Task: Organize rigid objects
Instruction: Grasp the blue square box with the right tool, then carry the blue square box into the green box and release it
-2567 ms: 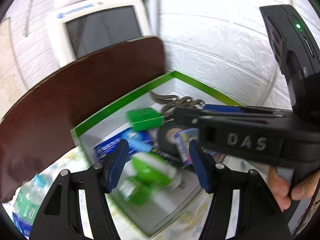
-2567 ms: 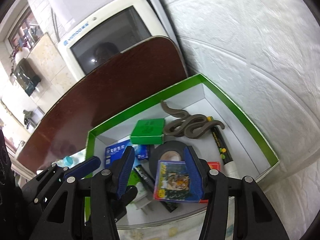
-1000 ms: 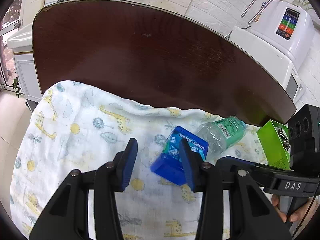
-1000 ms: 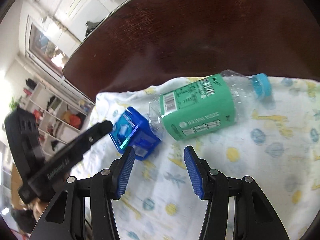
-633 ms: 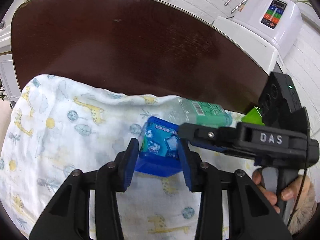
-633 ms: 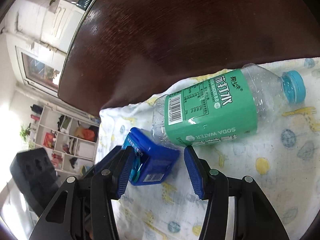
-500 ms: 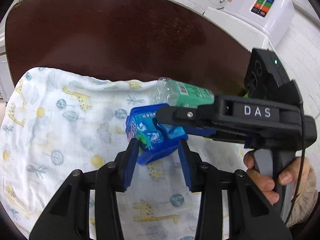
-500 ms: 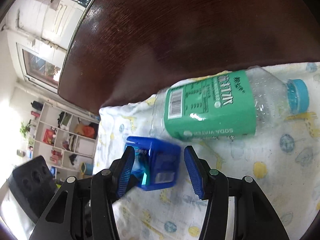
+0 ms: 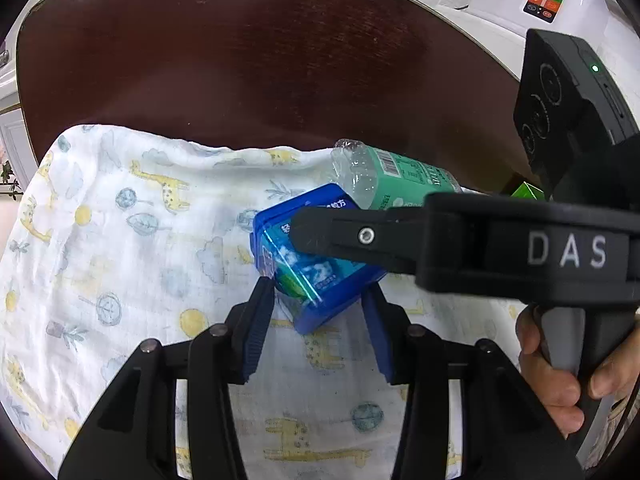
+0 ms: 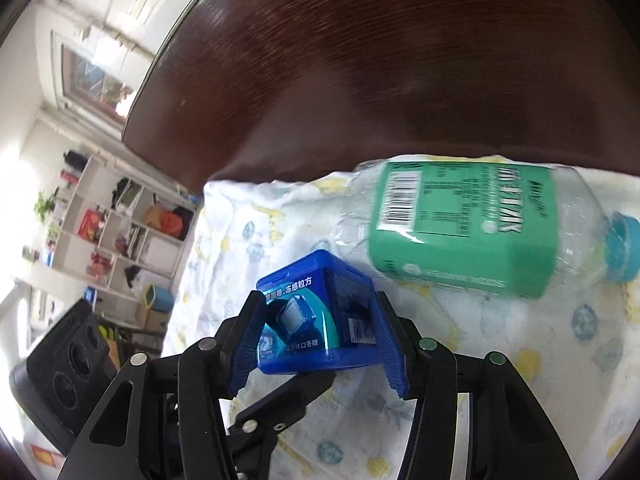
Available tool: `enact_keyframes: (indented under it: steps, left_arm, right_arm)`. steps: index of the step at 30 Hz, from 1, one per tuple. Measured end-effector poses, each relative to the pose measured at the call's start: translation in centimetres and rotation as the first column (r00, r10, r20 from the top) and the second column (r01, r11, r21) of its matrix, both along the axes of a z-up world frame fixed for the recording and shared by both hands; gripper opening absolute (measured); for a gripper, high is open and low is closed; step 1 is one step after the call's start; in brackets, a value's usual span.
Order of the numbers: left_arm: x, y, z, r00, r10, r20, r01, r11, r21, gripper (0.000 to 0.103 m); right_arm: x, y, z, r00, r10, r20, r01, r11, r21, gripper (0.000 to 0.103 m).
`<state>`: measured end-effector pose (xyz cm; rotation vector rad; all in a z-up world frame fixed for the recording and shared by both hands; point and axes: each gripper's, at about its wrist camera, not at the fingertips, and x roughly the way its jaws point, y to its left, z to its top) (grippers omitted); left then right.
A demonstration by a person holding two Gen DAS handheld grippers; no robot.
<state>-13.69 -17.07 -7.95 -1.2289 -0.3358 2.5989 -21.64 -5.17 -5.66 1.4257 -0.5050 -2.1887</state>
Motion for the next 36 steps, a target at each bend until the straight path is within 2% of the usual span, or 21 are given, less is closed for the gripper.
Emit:
enact_keyframes:
  steps: [5,15,20,27,36]
  left_arm:
    - [0.7,0.6,1.1,1.000,-0.011,-0.020,0.011,1.000,-0.004,0.044]
    - [2.5,4.3,5.0,0.993,-0.074,-0.094,0.069,0.996,-0.057,0.044]
    - [3.2,8.1,7.2,0.980,-0.143,-0.138,0.132,0.988,-0.083,0.044]
    - [3.3,16.6,9.6,0.945,-0.272,-0.179,0.252,0.959,-0.126,0.044]
    - [3.3,28.8,11.4,0.878,-0.441,-0.186,0.411,0.894,-0.177,0.044]
  right_arm:
    - [1.2,-0.2,1.2,0.999,0.022,-0.047,-0.019,0.998,0.067,0.055]
    - [3.8,2.8,4.6,0.992,-0.023,-0.123,0.027,0.999,0.028,0.055]
    - [5.7,6.0,6.7,0.982,-0.065,-0.177,0.068,0.998,0.012,0.055]
    - [9.4,13.5,9.2,0.954,-0.186,-0.237,0.184,0.982,-0.028,0.055]
    - [13.6,24.5,10.6,0.885,-0.376,-0.276,0.365,0.927,-0.090,0.055]
